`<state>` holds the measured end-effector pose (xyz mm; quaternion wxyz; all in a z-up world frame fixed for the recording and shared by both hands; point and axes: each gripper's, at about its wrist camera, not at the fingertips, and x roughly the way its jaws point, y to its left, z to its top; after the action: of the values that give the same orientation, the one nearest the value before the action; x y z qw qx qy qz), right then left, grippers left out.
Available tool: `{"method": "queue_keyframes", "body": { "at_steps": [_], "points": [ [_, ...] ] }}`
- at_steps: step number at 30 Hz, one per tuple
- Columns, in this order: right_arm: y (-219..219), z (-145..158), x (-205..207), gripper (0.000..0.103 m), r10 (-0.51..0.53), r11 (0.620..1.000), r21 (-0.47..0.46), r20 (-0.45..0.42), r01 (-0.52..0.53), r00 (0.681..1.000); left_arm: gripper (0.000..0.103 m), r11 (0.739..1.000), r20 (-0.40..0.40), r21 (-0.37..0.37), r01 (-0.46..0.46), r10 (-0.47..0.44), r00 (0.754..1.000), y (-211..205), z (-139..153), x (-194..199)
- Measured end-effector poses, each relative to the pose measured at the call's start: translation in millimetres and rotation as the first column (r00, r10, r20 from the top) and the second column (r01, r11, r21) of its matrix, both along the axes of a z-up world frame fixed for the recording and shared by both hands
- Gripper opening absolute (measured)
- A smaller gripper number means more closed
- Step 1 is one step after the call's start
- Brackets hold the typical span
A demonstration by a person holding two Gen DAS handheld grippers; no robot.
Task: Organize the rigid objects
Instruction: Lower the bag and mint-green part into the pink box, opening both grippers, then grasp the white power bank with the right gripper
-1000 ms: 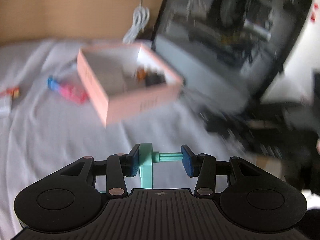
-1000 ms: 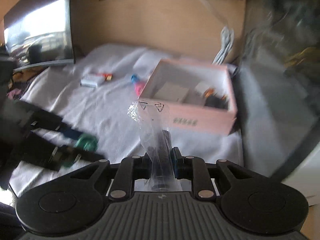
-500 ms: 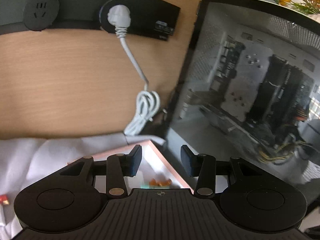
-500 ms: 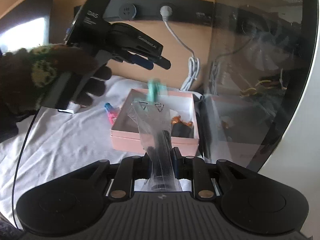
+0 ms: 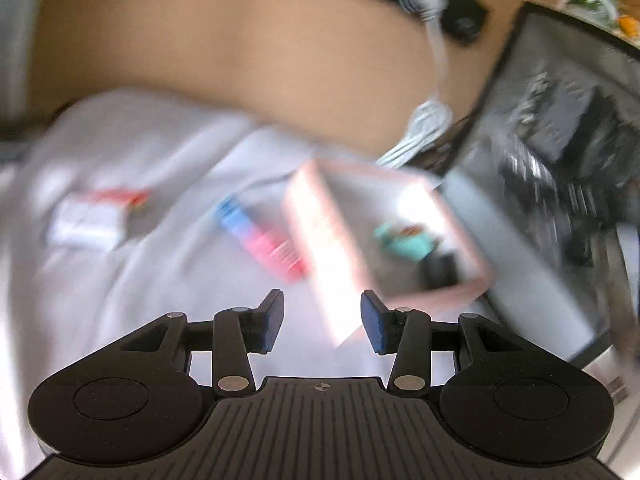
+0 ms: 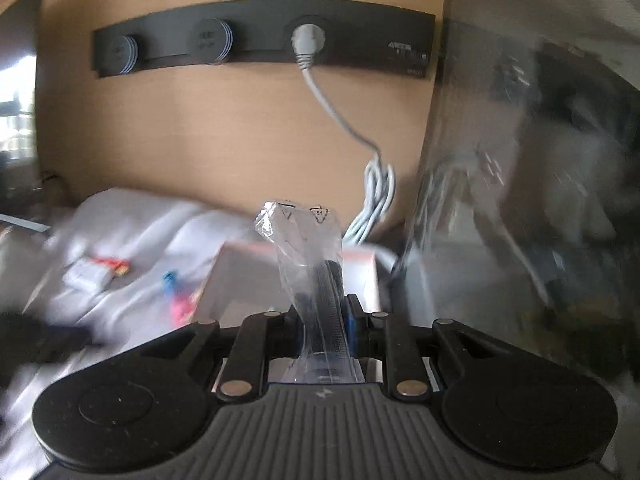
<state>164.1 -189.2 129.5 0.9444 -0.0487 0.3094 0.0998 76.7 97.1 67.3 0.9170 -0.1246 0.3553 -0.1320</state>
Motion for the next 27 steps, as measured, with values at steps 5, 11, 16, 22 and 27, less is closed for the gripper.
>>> {"method": "queue_keyframes", "body": {
  "at_steps": [5,11,16,22,27],
  "points": [
    [26.4,-27.3,38.5,0.068,0.000,0.999,-0.036,-0.051,-0.002,0.999,0.047,0.986,-0.081,0.037,-0.164,0.166,0.983,57.1,-28.4,-37.0],
    [91.8,-63.3,26.9,0.068,0.155,0.988,0.000,-0.133,-0.157,0.979,0.046,0.953,-0.098,0.046,-0.299,0.303,0.948,108.8,-43.2,-58.1],
    [175.0,-77.0,23.2,0.070,0.362,0.932,0.036,-0.138,-0.360,0.922,0.046,0.944,-0.069,0.039,-0.328,0.330,0.942,133.0,-43.9,-69.8],
    [278.7,-99.6,47.5,0.077,0.446,0.895,0.110,-0.187,-0.432,0.875,0.046,0.946,-0.063,0.007,-0.324,0.324,0.944,148.7,-39.9,-85.1],
    [344.2,-120.4,72.2,0.080,0.395,0.919,0.088,-0.210,-0.385,0.894,0.046,0.946,-0.071,-0.011,-0.324,0.322,0.944,165.8,-42.0,-94.8]
  ]
}}
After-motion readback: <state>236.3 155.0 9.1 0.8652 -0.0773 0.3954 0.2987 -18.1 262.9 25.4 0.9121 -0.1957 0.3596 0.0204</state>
